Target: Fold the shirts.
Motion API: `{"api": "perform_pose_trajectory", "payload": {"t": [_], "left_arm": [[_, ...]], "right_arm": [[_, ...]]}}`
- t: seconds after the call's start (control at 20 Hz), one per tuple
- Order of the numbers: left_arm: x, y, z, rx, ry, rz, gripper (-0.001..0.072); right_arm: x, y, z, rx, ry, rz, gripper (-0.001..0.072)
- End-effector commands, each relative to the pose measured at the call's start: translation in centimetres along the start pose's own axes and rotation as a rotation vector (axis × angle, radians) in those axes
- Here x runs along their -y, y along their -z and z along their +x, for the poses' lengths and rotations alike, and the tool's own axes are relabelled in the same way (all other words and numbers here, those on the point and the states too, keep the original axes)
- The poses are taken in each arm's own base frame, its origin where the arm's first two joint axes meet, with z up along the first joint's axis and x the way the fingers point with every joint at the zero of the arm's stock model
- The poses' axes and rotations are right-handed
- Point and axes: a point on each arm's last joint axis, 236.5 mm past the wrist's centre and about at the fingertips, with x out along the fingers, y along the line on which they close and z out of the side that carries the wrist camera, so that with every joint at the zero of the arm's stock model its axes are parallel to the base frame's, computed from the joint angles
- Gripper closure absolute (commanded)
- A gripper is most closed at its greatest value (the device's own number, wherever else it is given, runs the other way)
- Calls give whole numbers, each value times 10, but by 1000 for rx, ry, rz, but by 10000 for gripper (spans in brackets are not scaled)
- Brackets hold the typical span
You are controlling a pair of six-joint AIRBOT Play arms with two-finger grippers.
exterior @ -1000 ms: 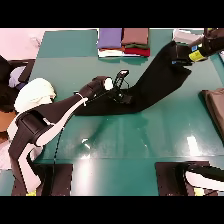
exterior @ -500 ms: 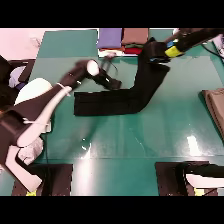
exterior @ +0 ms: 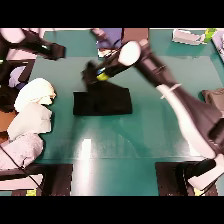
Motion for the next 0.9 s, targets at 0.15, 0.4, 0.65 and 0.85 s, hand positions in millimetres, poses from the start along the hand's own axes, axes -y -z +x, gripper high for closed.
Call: {"api": "perform_pose_trajectory", "payload": {"t": [0.15, 0.4, 0.65, 0.85], "left_arm": [[-33, -2, -58, 44, -90, 10, 677], [-13, 1, -54, 32, -42, 21, 678], [18, -11, -53, 82, 6, 69, 678], [36, -11, -52, 86, 37, 93, 678]], "right_arm": [[13, 1, 41, 23, 18, -25, 341], [147, 23, -41, -66, 313, 82, 342], [247, 90, -84, -204, 457, 355, 120], [263, 115, -71, -205, 487, 504, 82]]}}
